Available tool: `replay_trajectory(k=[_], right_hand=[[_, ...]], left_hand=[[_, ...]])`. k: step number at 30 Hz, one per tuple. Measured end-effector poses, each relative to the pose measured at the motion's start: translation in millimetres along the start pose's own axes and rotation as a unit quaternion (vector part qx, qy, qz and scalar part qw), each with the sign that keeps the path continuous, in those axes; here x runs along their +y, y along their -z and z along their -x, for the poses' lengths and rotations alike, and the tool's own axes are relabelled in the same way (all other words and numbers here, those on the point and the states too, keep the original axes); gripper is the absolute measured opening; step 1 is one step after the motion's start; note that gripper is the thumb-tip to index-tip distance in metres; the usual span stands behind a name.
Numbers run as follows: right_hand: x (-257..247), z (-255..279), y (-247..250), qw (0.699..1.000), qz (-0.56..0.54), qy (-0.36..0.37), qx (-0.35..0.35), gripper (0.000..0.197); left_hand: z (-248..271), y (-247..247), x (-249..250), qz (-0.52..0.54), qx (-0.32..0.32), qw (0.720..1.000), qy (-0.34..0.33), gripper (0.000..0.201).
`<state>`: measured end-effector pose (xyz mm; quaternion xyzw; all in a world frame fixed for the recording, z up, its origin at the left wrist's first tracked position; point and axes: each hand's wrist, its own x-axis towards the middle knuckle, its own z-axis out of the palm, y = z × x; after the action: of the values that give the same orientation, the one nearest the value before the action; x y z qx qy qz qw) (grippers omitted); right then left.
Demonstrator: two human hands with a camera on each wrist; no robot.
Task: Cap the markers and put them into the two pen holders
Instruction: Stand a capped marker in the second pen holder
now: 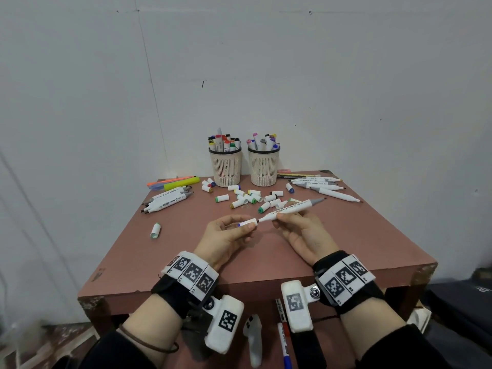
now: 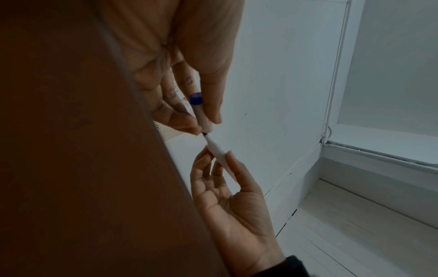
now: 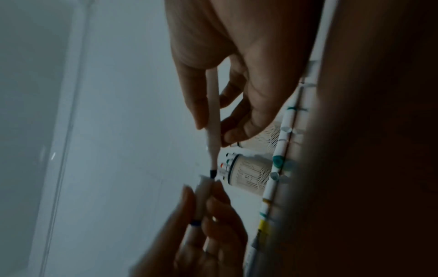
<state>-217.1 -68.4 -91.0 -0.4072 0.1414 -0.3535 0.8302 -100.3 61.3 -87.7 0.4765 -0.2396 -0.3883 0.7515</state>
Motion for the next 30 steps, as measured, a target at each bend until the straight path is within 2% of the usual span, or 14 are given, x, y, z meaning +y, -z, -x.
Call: replay_trajectory(k=[3,6,9,14,19,21,25,27,30], right_hand=[[1.7,-0.6,0.2,1.0,-0.011,-0.003,-0.006,0.023],[2.4,-2.4,2.0,0.999,-0.032,-0.003,-0.01,0.04],[1.6,1.0,-1.0,1.0,0.009,-0.011,-0.023,0.027],[1.1,7.8,-4.7,0.994,0.087,-0.012,-0.067,0.027],[2.6,8.4,-4.1,0.995,0.066,-0.001,-0.071,0.014],[3.7,8.4,-4.5,0.995,0.075,0.006,-0.067,0.015],[6.0,9.0,-4.4,0.993,0.106,0.02,-0.057,0.039],[7.5,9.5,-3.4,0.989,0.129,0.041,-0.055,0.038],[7.9,12.9,-3.5,0.977,0.187,0.088,-0.055,0.022]], left_hand=[[-0.9,0.1,-1.6,0.0,0.012,1.0,-0.004,0.013],[-0.6,0.2,-2.5,-0.001,0.013,1.0,-0.007,0.013],[0.6,0.1,-2.2,-0.013,0.005,1.0,-0.006,0.014],[1.6,-0.5,-3.3,-0.036,0.006,0.999,0.002,0.013],[1.3,-1.1,-3.5,-0.041,0.006,0.999,0.006,0.013],[1.3,-0.4,-4.3,-0.041,0.008,0.999,0.008,0.015],[1.6,1.4,-6.3,-0.051,0.009,0.999,0.011,0.017],[1.6,1.5,-6.3,-0.05,0.008,0.999,0.009,0.014],[2.3,0.8,-5.9,-0.047,0.001,0.999,0.009,0.013]])
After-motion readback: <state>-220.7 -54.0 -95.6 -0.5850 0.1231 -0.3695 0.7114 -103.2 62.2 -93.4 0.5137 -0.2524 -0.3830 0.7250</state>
